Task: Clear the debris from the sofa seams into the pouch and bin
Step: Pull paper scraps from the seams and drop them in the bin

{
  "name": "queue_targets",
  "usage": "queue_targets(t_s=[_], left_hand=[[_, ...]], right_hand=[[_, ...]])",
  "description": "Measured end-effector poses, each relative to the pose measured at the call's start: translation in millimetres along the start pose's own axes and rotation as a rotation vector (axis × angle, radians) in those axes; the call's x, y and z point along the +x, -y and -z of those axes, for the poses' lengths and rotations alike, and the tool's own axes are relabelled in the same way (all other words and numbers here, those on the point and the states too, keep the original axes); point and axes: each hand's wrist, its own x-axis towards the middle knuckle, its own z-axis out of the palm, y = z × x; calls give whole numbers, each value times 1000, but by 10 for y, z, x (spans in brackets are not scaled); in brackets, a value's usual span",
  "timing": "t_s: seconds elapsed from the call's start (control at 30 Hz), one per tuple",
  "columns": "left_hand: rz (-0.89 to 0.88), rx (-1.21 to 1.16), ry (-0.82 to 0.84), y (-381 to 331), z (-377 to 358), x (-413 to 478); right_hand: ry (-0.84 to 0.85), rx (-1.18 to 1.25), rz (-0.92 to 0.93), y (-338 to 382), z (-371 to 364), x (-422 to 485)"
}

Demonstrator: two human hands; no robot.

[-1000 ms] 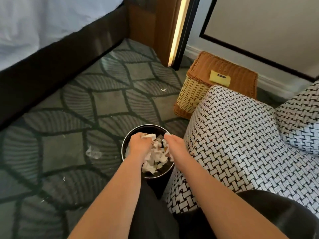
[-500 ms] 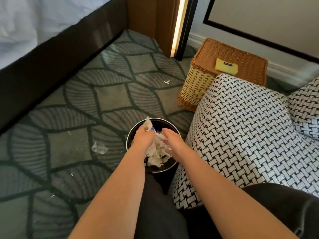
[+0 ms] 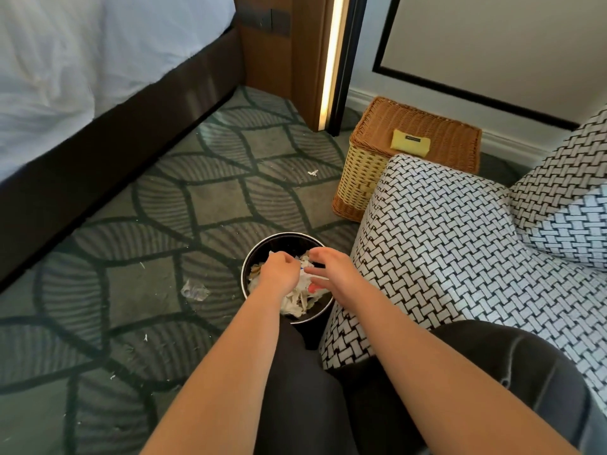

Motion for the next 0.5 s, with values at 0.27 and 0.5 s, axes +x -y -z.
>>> queue_targets(t_s=[0.27, 0.5], left_hand=[[-225, 24, -57, -133, -13, -504], [-385, 10, 76, -492, 19, -1071]], right_hand=[[-5, -83, 54, 302, 359, -541], [-40, -164, 211, 561, 832, -1172]])
